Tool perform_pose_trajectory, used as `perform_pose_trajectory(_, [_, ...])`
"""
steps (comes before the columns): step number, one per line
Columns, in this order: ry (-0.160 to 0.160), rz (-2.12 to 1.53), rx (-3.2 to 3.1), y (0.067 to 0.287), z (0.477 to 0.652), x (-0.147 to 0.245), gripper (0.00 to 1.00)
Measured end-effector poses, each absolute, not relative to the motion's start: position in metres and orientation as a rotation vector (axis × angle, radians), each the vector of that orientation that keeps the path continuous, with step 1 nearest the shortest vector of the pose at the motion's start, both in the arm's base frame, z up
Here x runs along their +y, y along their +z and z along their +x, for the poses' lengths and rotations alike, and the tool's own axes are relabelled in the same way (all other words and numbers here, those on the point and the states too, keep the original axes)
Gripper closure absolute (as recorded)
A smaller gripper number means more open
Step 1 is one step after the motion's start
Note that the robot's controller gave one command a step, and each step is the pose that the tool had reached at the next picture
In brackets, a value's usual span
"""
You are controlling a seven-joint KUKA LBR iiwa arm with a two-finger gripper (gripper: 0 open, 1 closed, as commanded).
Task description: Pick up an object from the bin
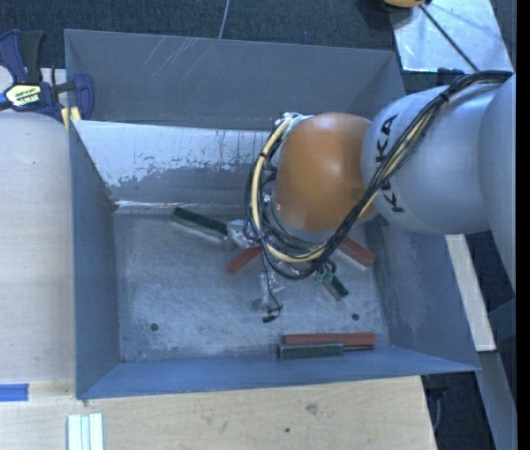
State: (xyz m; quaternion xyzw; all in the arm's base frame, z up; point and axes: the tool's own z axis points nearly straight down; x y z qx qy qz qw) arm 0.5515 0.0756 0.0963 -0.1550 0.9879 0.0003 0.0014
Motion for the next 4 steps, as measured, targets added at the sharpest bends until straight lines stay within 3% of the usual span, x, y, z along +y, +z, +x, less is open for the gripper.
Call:
perform_pose_trajectory(1, [0.000,-0.744,3.046,0.0708,0.5898,0.0433,1.00])
perform_pose_trajectory(4, [0.001,-0.741,3.047,0.0716,0.5901,0.0433,1.00])
